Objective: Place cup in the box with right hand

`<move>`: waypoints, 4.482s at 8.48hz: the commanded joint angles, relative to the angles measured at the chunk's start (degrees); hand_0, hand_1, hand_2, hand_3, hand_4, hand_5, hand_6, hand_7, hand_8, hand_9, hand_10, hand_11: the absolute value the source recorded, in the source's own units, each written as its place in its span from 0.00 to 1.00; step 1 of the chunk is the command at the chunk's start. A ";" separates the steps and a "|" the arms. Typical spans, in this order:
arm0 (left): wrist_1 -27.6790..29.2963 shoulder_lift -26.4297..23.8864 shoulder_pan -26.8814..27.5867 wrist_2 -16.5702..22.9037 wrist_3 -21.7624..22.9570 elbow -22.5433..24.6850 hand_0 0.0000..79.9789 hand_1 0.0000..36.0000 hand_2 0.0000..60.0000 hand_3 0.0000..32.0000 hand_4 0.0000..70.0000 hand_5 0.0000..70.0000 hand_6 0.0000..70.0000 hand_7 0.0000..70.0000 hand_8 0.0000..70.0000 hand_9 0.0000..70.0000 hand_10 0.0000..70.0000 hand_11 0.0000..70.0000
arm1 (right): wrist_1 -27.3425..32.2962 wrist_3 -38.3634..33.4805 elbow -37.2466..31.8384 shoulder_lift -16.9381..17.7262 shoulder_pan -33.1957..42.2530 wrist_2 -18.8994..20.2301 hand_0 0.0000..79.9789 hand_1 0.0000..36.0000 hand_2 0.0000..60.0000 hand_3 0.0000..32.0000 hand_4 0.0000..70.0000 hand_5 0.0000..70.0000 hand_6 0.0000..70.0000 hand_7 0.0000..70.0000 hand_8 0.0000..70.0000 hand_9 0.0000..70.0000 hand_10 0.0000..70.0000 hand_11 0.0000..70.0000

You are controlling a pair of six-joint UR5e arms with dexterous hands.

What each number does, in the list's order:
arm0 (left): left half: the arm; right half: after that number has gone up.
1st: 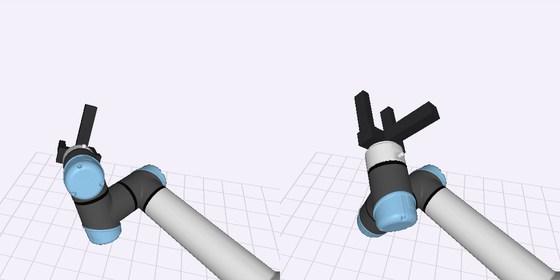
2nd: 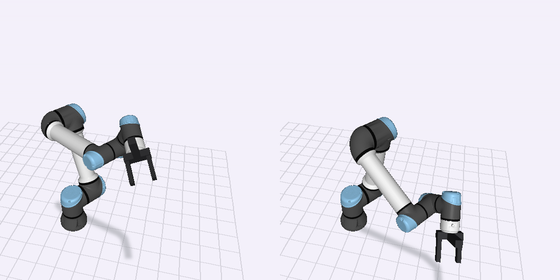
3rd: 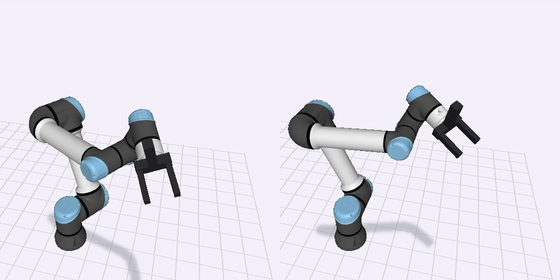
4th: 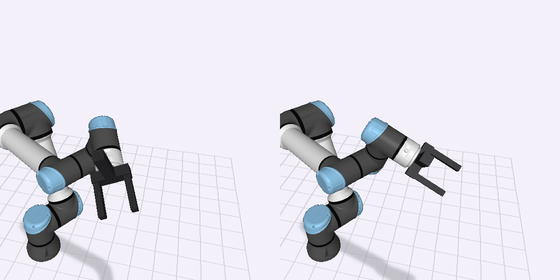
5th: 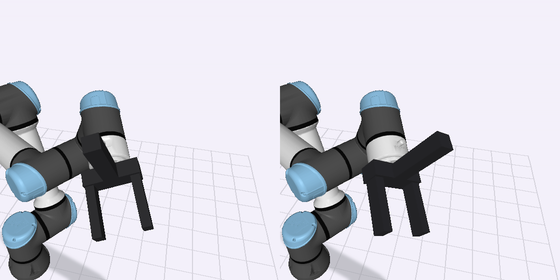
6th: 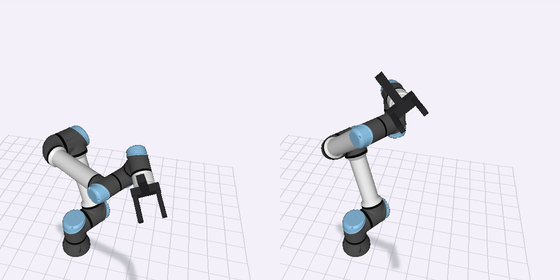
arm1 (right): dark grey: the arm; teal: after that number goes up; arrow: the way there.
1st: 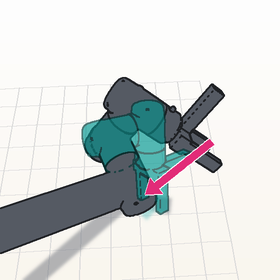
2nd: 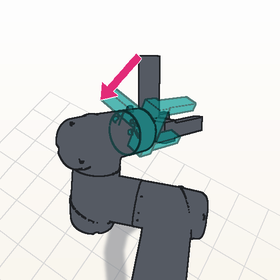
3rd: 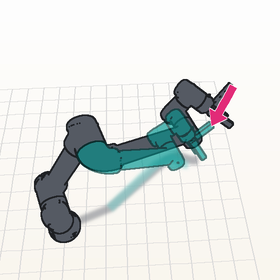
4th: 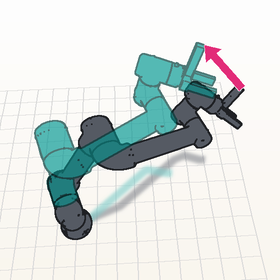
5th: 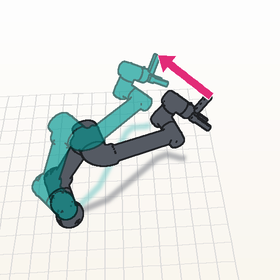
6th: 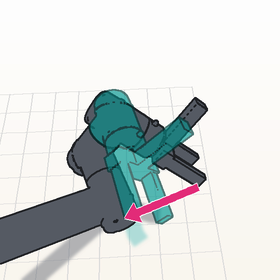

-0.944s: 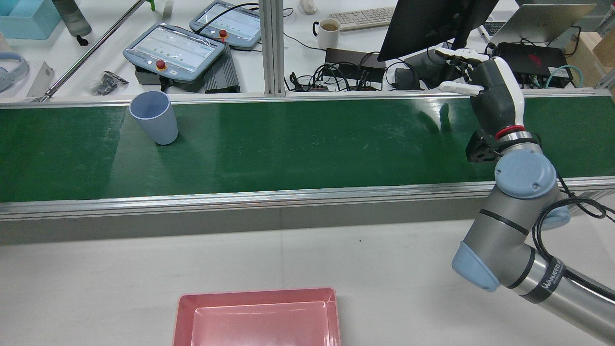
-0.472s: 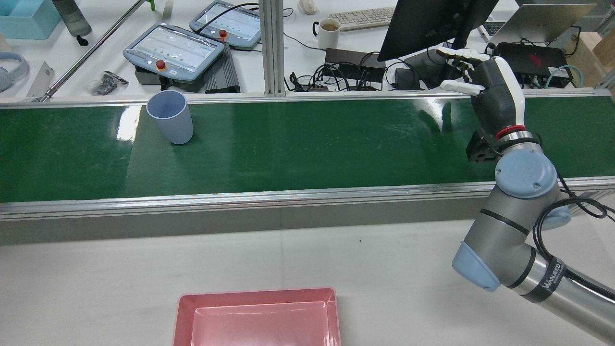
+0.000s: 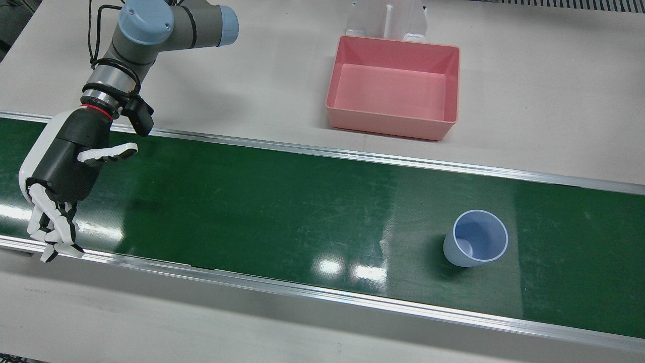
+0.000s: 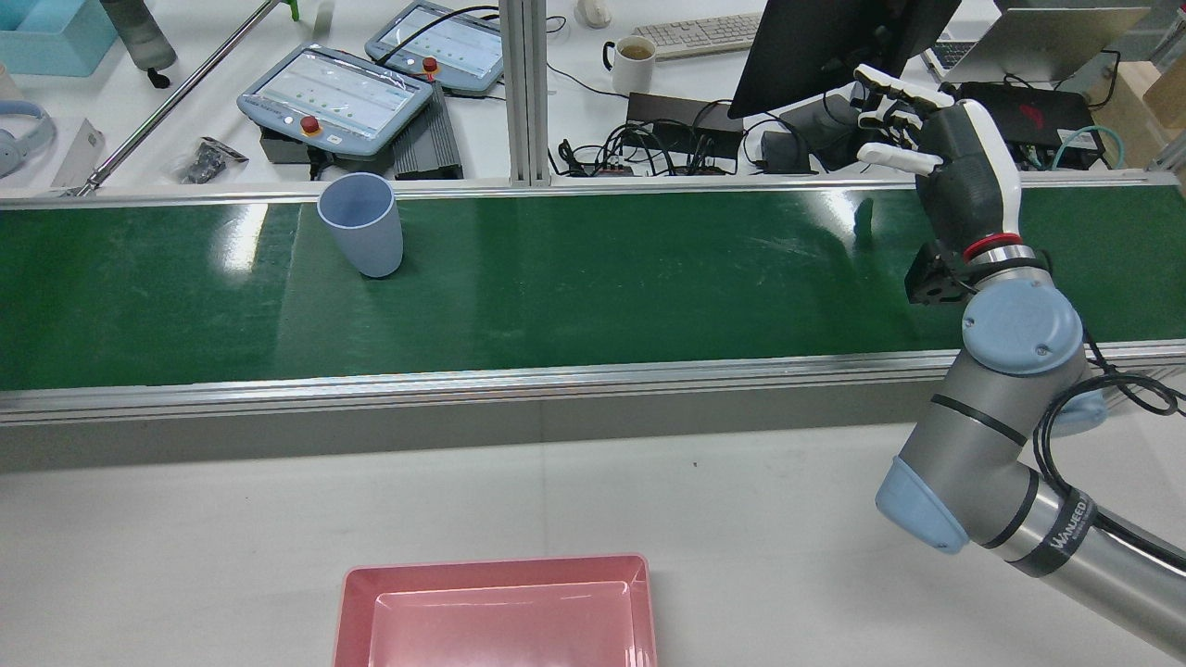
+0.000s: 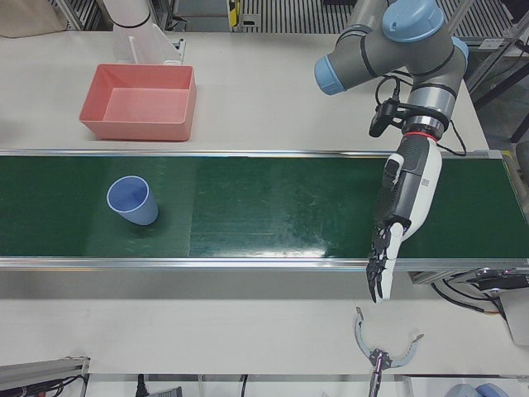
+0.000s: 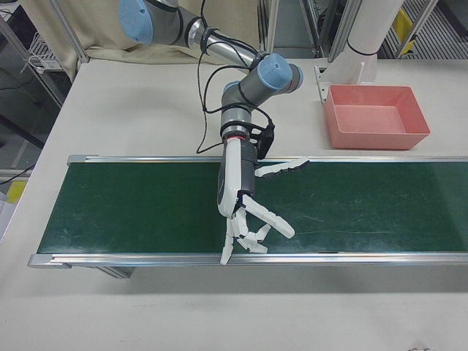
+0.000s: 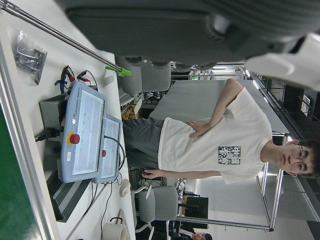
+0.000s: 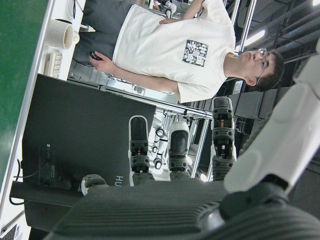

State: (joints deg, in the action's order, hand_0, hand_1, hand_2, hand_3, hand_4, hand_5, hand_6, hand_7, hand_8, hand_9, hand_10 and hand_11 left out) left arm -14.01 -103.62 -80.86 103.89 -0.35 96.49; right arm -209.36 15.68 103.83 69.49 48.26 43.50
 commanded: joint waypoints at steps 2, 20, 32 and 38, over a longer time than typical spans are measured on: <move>-0.06 0.00 0.00 0.00 0.00 0.01 0.00 0.00 0.00 0.00 0.00 0.00 0.00 0.00 0.00 0.00 0.00 0.00 | -0.09 0.32 0.24 -1.63 0.08 -0.09 0.55 0.00 0.00 0.54 0.43 0.01 0.24 1.00 0.25 0.60 0.00 0.00; 0.03 0.00 0.00 0.00 0.00 -0.07 0.00 0.00 0.00 0.00 0.00 0.00 0.00 0.00 0.00 0.00 0.00 0.00 | 0.35 11.83 -4.77 -10.17 -10.29 -0.09 0.54 0.00 0.00 0.05 0.52 0.01 0.24 1.00 0.23 0.56 0.00 0.00; 0.03 0.00 0.09 0.00 0.00 -0.16 0.00 0.00 0.00 0.00 0.00 0.00 0.00 0.00 0.00 0.00 0.00 0.00 | 0.26 16.48 -4.95 -10.43 -10.73 2.18 0.55 0.00 0.00 0.05 0.58 0.01 0.24 1.00 0.24 0.58 0.00 0.00; 0.12 0.00 0.00 0.00 0.00 -0.16 0.00 0.00 0.00 0.00 0.00 0.00 0.00 0.00 0.00 0.00 0.00 0.00 | -0.09 17.02 -4.16 -9.90 -10.56 2.37 0.52 0.00 0.00 0.11 0.55 0.00 0.23 1.00 0.23 0.56 0.00 0.00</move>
State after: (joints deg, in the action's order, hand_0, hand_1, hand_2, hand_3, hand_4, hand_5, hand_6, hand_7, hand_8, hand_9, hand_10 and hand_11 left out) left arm -13.94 -103.62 -80.86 103.89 -0.35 96.33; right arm -209.38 32.67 99.29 59.56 37.64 45.86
